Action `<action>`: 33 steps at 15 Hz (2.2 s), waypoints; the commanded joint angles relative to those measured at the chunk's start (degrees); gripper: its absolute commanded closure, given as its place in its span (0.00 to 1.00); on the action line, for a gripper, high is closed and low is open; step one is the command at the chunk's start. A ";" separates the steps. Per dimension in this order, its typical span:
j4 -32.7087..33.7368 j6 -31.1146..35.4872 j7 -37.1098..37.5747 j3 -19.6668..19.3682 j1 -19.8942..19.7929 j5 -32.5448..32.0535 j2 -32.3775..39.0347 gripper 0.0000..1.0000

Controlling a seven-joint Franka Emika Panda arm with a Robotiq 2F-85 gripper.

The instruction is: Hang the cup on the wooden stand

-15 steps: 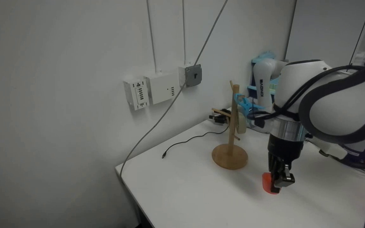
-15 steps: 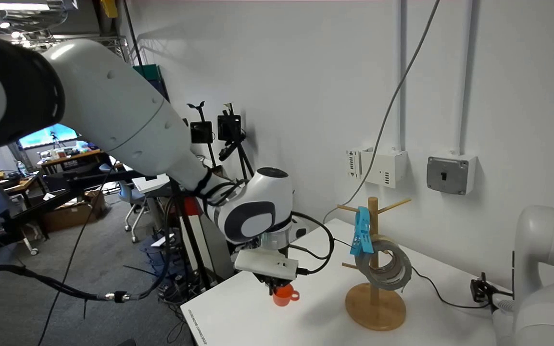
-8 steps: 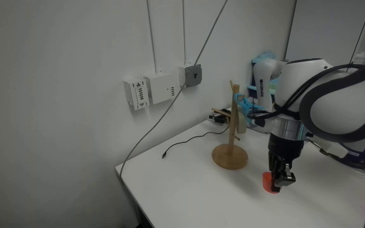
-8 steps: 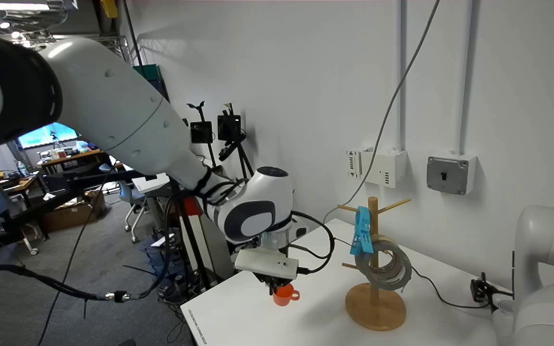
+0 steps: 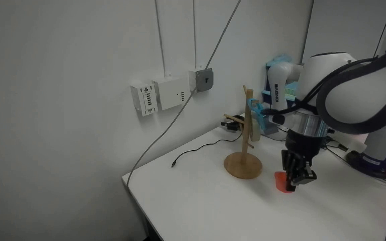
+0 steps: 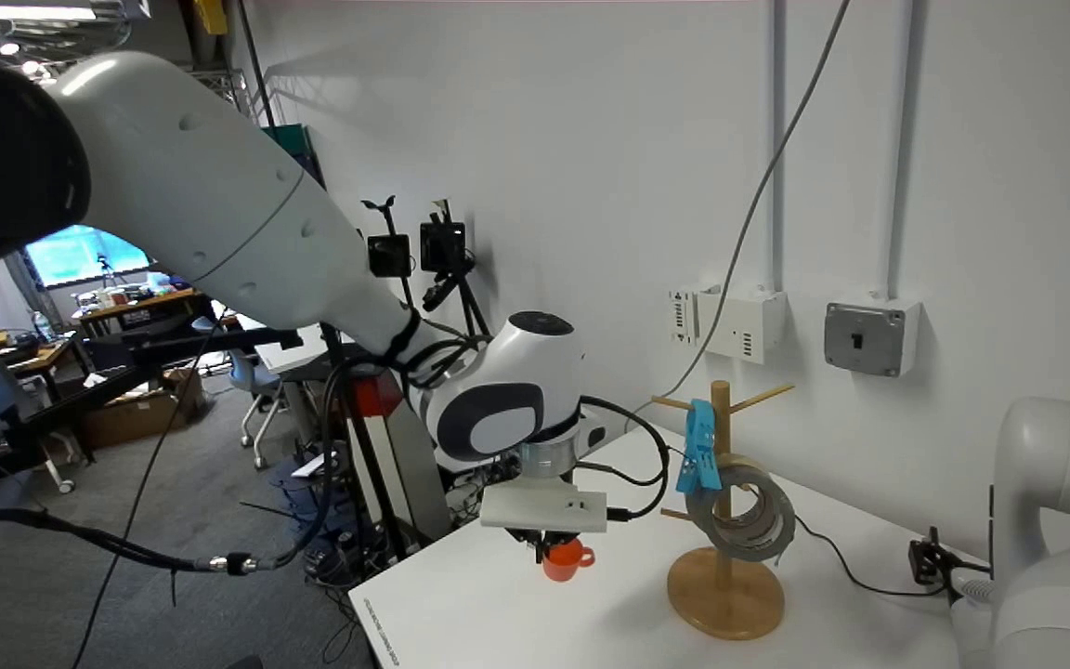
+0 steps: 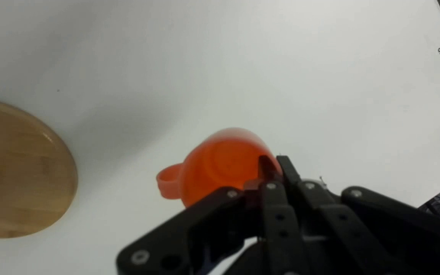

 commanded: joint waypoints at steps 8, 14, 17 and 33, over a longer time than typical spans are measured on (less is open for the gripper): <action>0.79 -9.43 -25.02 -5.42 -1.30 10.82 -4.36 0.95; 1.14 -10.99 -26.99 -6.36 -1.18 10.88 -4.64 0.99; 2.57 -12.75 -30.17 -5.82 -1.47 13.88 -4.17 0.99; 11.30 -33.85 -43.91 -9.55 2.05 15.89 -11.52 0.99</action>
